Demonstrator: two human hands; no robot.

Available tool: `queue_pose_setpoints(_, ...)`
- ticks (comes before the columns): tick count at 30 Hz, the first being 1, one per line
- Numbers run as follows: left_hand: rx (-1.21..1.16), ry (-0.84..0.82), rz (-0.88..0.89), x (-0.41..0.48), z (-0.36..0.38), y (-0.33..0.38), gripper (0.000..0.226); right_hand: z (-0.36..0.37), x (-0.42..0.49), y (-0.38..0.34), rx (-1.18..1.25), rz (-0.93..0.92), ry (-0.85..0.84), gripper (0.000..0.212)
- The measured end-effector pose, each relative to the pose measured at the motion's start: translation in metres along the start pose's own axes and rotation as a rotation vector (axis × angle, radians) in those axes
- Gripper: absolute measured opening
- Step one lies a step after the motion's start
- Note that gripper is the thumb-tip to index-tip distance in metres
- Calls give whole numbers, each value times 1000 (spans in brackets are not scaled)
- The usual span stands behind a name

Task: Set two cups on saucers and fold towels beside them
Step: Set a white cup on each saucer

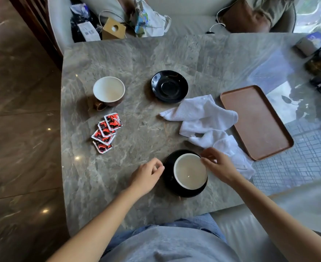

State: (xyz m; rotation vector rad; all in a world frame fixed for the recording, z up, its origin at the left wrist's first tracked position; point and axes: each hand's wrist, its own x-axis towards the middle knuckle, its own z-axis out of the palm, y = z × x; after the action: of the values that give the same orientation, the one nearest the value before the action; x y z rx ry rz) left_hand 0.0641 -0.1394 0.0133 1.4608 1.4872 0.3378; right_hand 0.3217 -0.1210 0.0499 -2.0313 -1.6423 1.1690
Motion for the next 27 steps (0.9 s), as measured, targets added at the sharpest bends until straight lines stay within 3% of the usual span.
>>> queue_pose_setpoints(4, -122, 123, -34, 18, -34, -17, 4, 3, 24, -34, -45, -100, 70, 13)
queue_pose_setpoints(10, -407, 367, -112, 56, -102, -34, 9, 41, 79, -102, -5, -185, -29, 14)
queue_pose_setpoints(15, -616, 595, -255, 86, -149, -40, 16, 84, 137, -157, 163, -119, -164, 21)
queue_pose_setpoints(19, -759, 564, -351, 108, -174, -39, 20, 113, 173, -198, 334, 5, -259, 32)
queue_pose_setpoints(23, -682, 419, -405, 125, -190, -43, 19, 135, 197, -221, 394, 90, -295, 43)
queue_pose_setpoints(27, -724, 384, -389, 134, -191, -47, 16, 143, 211, -226, 399, 77, -294, 39)
